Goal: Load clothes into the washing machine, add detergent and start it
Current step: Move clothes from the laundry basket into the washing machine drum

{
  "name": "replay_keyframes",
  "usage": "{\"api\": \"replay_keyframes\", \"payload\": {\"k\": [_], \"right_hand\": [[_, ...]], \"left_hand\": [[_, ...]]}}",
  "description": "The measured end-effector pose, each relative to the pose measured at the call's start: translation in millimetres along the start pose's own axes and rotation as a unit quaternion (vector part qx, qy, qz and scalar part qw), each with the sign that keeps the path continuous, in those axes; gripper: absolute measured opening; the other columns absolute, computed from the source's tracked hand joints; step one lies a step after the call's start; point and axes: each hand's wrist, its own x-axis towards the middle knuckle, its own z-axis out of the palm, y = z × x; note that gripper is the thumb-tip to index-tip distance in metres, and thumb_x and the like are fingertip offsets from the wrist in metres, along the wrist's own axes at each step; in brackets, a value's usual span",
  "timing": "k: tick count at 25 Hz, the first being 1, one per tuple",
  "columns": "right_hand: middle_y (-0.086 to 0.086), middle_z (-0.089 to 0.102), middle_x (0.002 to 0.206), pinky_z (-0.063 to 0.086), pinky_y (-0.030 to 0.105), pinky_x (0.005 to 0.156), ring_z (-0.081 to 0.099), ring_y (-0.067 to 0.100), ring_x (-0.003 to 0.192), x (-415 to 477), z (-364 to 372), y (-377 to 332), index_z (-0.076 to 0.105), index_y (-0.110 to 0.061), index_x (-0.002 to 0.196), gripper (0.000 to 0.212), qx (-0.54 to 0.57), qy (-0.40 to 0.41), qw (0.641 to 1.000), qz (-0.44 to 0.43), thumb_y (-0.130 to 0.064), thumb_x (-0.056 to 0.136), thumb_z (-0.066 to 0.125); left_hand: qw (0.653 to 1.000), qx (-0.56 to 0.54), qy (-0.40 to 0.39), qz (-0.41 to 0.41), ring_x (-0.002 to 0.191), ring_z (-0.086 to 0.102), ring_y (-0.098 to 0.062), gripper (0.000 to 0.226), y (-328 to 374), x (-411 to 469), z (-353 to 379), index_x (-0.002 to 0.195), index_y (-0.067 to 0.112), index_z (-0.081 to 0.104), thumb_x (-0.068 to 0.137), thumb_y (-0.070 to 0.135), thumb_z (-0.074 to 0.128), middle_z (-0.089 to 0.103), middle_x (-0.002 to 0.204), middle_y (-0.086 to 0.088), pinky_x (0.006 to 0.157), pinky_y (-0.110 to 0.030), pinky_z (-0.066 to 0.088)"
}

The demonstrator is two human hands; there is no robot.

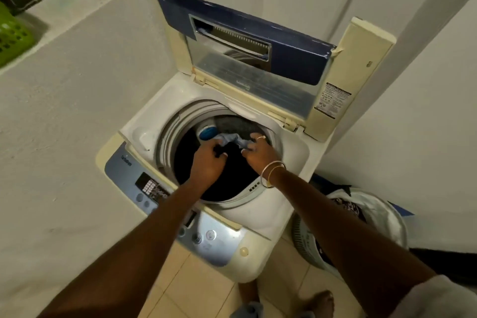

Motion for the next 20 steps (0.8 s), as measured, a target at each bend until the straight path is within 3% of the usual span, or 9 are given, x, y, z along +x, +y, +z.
{"api": "replay_keyframes", "payload": {"k": [2, 5, 7, 10, 15, 20], "right_hand": [[0.004, 0.070, 0.113, 0.049, 0.033, 0.101, 0.066, 0.020, 0.106, -16.0, -23.7, 0.2, 0.055, -0.020, 0.132, 0.044, 0.051, 0.075, 0.995, -0.050, -0.021, 0.089, 0.064], [-0.012, 0.068, 0.094, 0.049, 0.016, 0.084, 0.066, 0.005, 0.087, -56.9, -66.3, 16.8, 0.064, -0.025, 0.108, 0.018, 0.083, 0.191, 0.970, -0.123, -0.029, 0.091, 0.058], [-0.013, 0.067, 0.087, 0.053, 0.019, 0.078, 0.066, 0.005, 0.083, -87.6, -97.3, 46.8, 0.061, -0.029, 0.097, 0.011, 0.126, 0.281, 0.943, -0.131, -0.036, 0.092, 0.055], [-0.003, 0.070, 0.088, 0.057, 0.034, 0.076, 0.069, 0.012, 0.083, -113.0, -131.4, 111.5, 0.063, -0.021, 0.095, 0.019, 0.173, 0.348, 0.918, -0.081, -0.039, 0.094, 0.056], [-0.005, 0.069, 0.081, 0.057, 0.033, 0.077, 0.066, 0.006, 0.077, -116.6, -171.7, 237.3, 0.064, -0.017, 0.093, 0.011, 0.163, 0.340, 0.926, 0.032, -0.026, 0.097, 0.059], [-0.007, 0.069, 0.084, 0.057, 0.033, 0.080, 0.067, 0.006, 0.081, -77.7, -187.5, 373.2, 0.061, -0.025, 0.100, 0.012, 0.059, 0.259, 0.959, 0.103, -0.036, 0.098, 0.056]], "left_hand": [[0.992, -0.081, 0.077, 0.058, 0.099, 0.066, -0.011, 0.020, 40.8, -21.9, 23.9, 0.111, 0.017, 0.066, 0.092, 0.013, 0.059, 0.071, 0.108, 0.004, 0.089, -0.022, 0.050], [0.969, -0.175, 0.123, 0.125, 0.093, 0.064, -0.010, 0.010, 100.9, -61.6, 71.5, 0.107, 0.016, 0.061, 0.099, 0.019, 0.055, 0.068, 0.099, 0.003, 0.085, -0.027, 0.052], [0.962, -0.204, 0.087, 0.157, 0.092, 0.064, -0.009, 0.011, 139.1, -88.2, 109.5, 0.108, 0.016, 0.060, 0.101, 0.022, 0.054, 0.066, 0.098, 0.003, 0.082, -0.023, 0.052], [0.963, -0.191, 0.012, 0.188, 0.091, 0.063, -0.005, 0.008, 166.2, -112.2, 172.5, 0.107, 0.022, 0.058, 0.102, 0.024, 0.053, 0.064, 0.096, 0.009, 0.079, -0.022, 0.053], [0.974, -0.122, -0.117, 0.147, 0.090, 0.065, -0.008, 0.015, 149.7, -111.6, 304.3, 0.110, 0.020, 0.059, 0.104, 0.028, 0.048, 0.065, 0.096, 0.006, 0.081, -0.034, 0.056], [0.972, -0.065, -0.189, 0.125, 0.084, 0.063, -0.011, 0.016, 97.6, -90.5, 430.3, 0.104, 0.012, 0.061, 0.103, 0.022, 0.049, 0.065, 0.092, 0.002, 0.077, -0.024, 0.052]]}}
